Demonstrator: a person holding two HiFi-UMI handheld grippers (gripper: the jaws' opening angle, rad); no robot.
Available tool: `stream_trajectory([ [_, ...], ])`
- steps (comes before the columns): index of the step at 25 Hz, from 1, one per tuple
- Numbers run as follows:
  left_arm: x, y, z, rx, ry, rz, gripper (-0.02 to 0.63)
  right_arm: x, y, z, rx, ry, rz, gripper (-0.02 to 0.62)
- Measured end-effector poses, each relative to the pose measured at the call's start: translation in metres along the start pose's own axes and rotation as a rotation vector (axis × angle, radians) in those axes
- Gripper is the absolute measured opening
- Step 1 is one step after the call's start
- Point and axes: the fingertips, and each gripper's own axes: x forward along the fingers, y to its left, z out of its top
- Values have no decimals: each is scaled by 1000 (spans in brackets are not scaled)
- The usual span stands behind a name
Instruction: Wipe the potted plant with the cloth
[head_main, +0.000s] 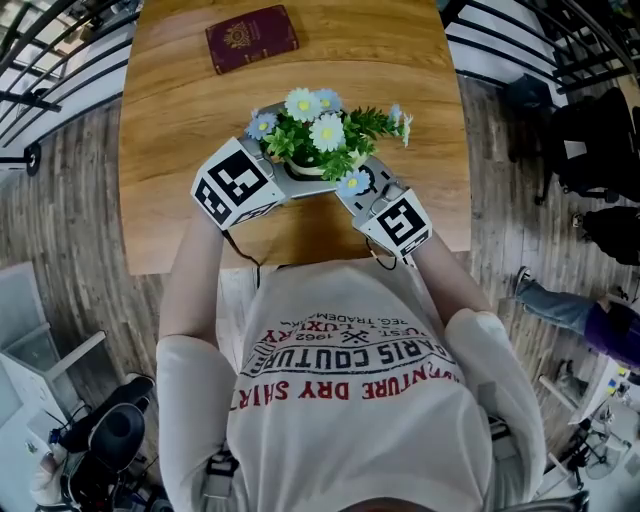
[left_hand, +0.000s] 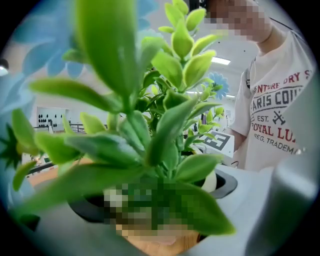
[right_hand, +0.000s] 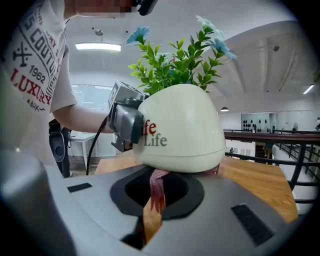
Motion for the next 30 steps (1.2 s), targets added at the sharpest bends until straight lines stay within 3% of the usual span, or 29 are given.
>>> stream_trajectory([
  [7, -4, 14, -9, -25, 2, 41, 535, -4, 4, -6, 44, 20, 33, 37],
  [19, -7, 26, -43, -27, 54, 60, 535, -16, -31, -35, 95, 87, -38, 37],
  [30, -4, 21, -95, 24, 105, 90, 535, -25, -72, -62, 117, 178, -196, 37],
])
